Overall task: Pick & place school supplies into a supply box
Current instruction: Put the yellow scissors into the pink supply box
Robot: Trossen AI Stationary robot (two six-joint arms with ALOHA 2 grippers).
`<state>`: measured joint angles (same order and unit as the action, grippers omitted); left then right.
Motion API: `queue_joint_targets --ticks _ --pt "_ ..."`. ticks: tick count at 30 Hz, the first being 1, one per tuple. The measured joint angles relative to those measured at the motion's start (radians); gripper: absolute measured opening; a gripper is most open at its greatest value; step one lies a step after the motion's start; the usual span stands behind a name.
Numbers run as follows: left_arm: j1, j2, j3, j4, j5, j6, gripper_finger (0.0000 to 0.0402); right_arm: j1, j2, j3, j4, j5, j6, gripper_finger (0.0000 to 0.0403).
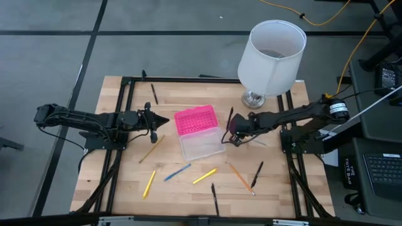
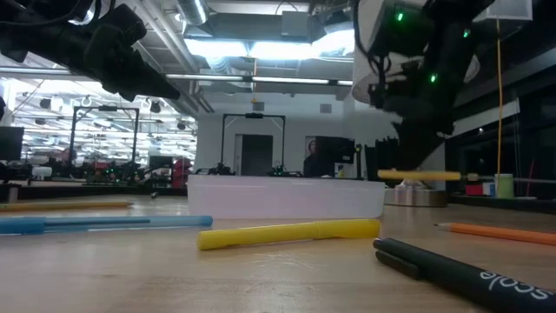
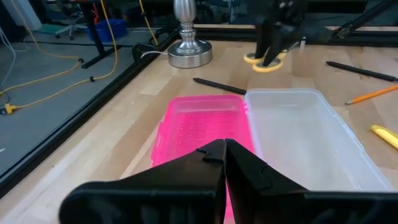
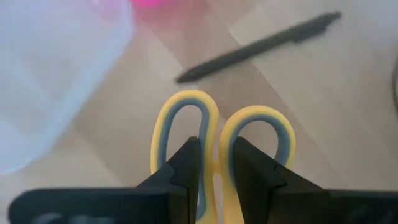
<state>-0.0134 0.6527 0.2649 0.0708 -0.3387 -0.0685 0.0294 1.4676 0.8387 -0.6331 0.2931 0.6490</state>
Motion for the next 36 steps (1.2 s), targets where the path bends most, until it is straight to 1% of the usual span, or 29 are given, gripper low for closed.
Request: queue_joint_targets --ticks 5,9,13,17,21,23,27,31,36 --pt "0.0 0.0 0.0 0.0 0.0 0.001 0.0004 0.051 -0.046 0.039 -0.009 0.037 -0.026 0.0078" --pt "0.0 0.0 0.0 0.001 0.0 0.003 0.0004 0.088 -0.098 0.045 -0.01 0.05 -0.028 0.0078" --pt "0.0 0.0 0.0 0.005 0.0 0.003 0.0004 0.145 -0.165 0.046 -0.02 0.129 -0.043 0.0078" --pt "0.0 0.0 0.0 0.008 0.0 0.003 0.0004 0.214 -0.237 0.045 -0.012 0.182 -0.063 0.0078" --pt "0.0 0.0 0.0 0.008 -0.003 0.003 0.0004 0.286 -0.298 -0.001 0.051 0.241 -0.119 0.0078" --pt "0.0 0.0 0.0 0.008 -0.009 0.003 0.0004 0.313 -0.326 -0.037 0.098 0.266 -0.131 0.0078" --pt "0.0 0.0 0.0 0.008 -0.01 0.003 0.0004 0.34 -0.373 -0.104 0.248 0.275 -0.168 0.0078" --pt "0.0 0.0 0.0 0.008 -0.01 0.003 0.0004 0.343 -0.385 -0.141 0.453 0.274 -0.318 0.0078" --pt "0.0 0.0 0.0 0.008 -0.01 0.003 0.0004 0.33 -0.374 -0.146 0.614 0.207 -0.488 0.0078"
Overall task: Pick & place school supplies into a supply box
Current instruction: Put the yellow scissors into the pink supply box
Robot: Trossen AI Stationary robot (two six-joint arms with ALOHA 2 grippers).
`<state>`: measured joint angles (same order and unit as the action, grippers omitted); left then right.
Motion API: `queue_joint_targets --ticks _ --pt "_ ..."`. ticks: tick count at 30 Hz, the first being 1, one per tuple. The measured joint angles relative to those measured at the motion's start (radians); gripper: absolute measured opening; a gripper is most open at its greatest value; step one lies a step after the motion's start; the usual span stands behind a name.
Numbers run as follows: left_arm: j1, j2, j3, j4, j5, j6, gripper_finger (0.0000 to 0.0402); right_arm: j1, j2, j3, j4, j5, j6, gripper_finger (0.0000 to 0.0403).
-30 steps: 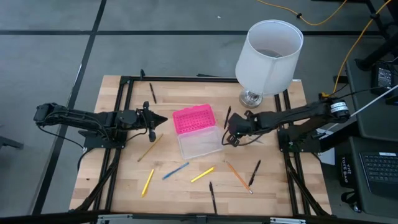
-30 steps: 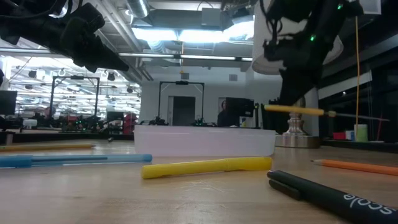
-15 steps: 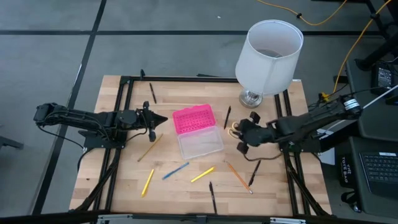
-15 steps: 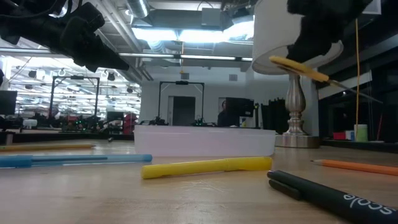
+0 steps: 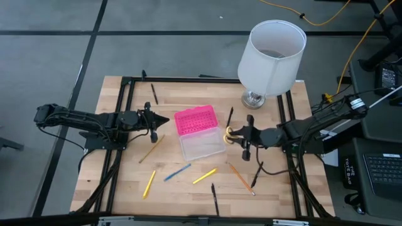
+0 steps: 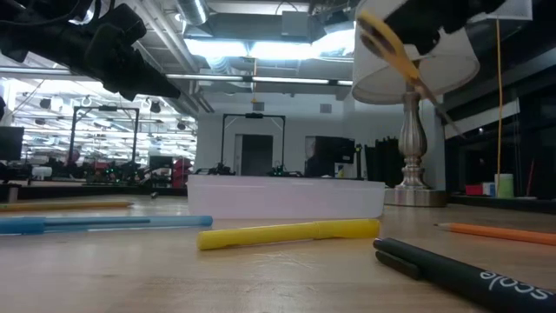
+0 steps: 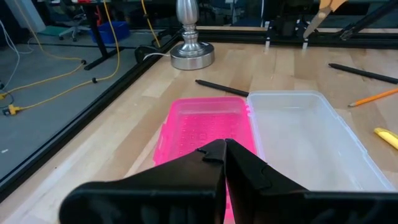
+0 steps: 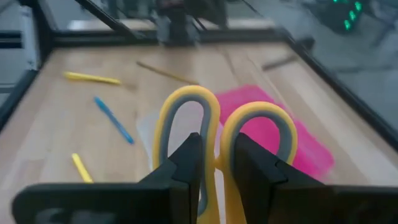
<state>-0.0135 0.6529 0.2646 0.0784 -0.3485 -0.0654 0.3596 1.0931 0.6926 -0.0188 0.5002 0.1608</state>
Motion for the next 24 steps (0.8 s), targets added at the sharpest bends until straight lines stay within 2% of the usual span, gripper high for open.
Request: queue_joint_targets --ticks 8,12,19,24 --pt "0.0 0.0 0.0 0.0 0.0 0.0 0.0004 -0.056 0.0 0.0 0.068 -0.075 -0.094 0.0078" --pt "0.0 0.0 0.0 0.0 0.0 0.0 0.0004 -0.099 0.001 0.0 0.117 -0.182 -0.131 0.0078" --pt "0.0 0.0 0.0 0.0 0.001 0.0 0.0004 -0.183 0.064 0.0 0.301 -0.392 -0.246 0.0078" --pt "0.0 0.0 0.0 -0.001 0.003 -0.001 0.0004 -0.228 0.14 0.023 0.341 -0.434 -0.224 0.0078"
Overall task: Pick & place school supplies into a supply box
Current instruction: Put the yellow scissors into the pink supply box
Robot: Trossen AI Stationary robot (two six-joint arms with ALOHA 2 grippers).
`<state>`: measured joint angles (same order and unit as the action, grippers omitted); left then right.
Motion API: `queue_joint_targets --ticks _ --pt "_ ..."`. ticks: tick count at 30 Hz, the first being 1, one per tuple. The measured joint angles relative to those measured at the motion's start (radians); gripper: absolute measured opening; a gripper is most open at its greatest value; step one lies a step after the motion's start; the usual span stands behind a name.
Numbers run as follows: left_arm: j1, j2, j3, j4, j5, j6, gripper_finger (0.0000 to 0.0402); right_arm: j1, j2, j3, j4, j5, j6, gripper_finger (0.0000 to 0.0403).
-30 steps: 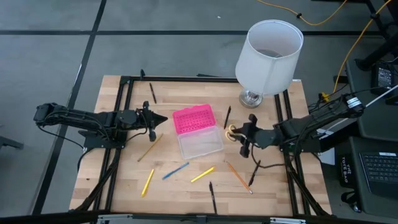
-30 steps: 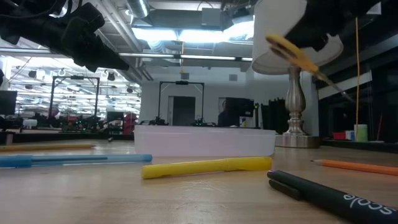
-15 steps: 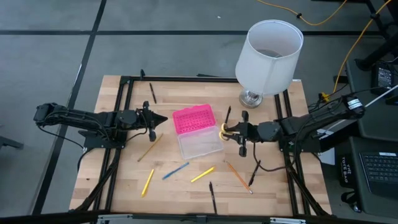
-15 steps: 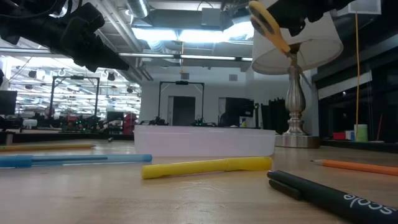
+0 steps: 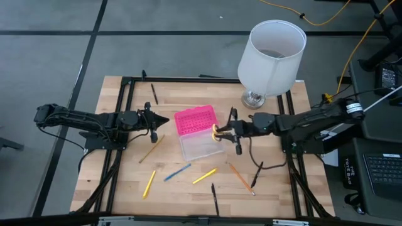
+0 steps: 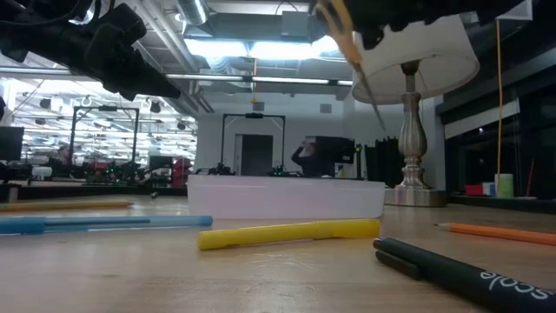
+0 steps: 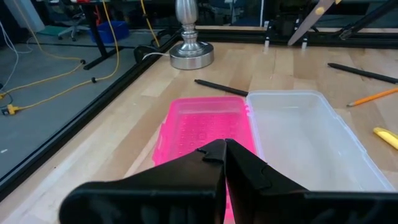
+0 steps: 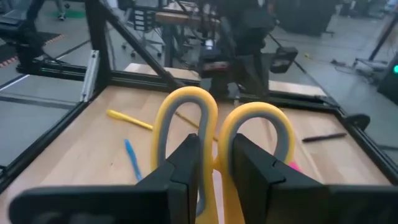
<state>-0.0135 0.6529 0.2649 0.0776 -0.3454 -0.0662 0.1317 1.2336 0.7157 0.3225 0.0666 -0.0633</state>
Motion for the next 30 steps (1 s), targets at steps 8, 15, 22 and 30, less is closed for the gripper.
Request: queue_joint_targets --ticks 8,15,22,30 --pt "0.0 0.0 0.0 0.0 0.0 0.0 0.0004 -0.005 0.175 0.229 -0.113 -0.054 0.006 0.0078" --pt "0.0 0.0 0.0 0.0 0.0 0.0 0.0004 -0.006 0.397 0.522 -0.369 0.056 0.172 0.0078" --pt "0.0 0.0 0.0 0.0 -0.001 0.0 0.0004 -0.003 0.576 0.735 -0.543 0.074 0.296 0.0078" --pt "0.0 0.0 0.0 0.0 -0.001 0.0 0.0004 -0.004 0.651 0.802 -0.688 0.204 0.372 0.0078"
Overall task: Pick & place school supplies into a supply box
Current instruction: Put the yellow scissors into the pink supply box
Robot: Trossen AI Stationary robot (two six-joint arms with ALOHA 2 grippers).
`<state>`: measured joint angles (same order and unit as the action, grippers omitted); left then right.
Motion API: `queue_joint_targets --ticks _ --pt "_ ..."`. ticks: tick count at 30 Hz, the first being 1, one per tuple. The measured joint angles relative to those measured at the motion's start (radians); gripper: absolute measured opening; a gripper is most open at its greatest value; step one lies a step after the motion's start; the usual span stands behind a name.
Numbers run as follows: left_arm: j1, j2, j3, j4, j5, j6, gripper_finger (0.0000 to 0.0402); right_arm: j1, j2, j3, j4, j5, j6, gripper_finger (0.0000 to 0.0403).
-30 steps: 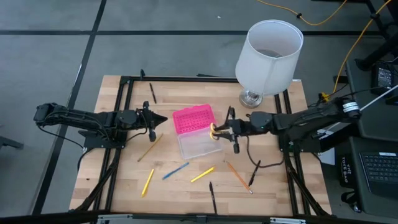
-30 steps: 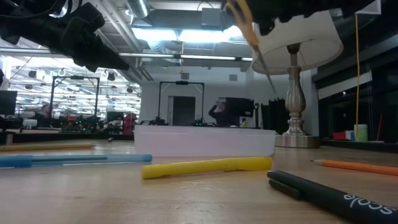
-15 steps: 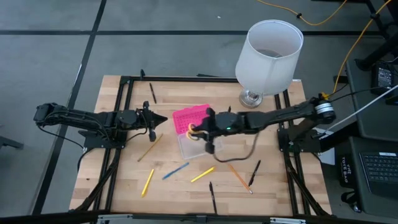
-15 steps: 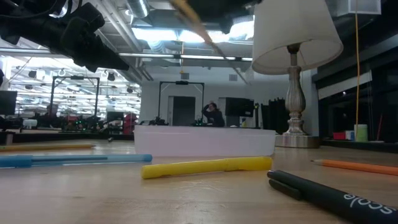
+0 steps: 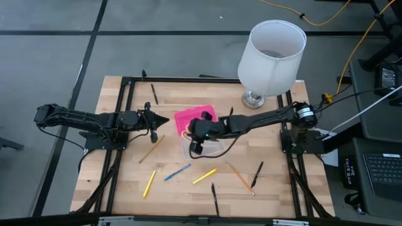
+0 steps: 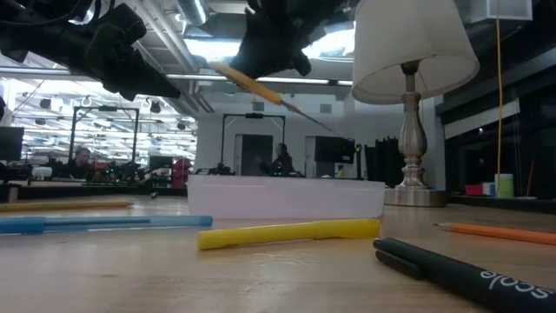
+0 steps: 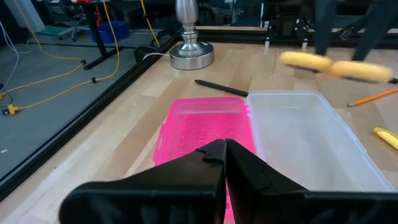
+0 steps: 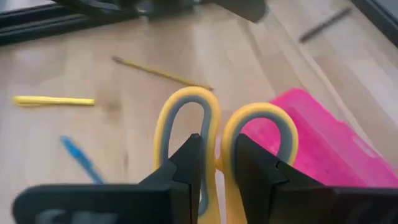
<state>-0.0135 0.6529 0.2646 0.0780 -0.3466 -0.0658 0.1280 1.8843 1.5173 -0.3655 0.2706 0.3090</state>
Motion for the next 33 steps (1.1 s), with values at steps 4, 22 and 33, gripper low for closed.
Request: queue_joint_targets --ticks 4,22,33 --pt "0.0 0.0 0.0 0.0 0.0 0.0 0.0004 0.0 0.022 0.0 -0.025 0.025 0.001 0.0078" --pt "0.0 0.0 0.0 0.002 0.0 0.0 0.0004 0.0 0.109 0.0 -0.002 0.024 0.015 0.0078" --pt "0.0 0.0 0.0 0.015 0.0 0.0 0.0004 0.0 0.154 -0.001 -0.002 0.024 0.029 0.0078"
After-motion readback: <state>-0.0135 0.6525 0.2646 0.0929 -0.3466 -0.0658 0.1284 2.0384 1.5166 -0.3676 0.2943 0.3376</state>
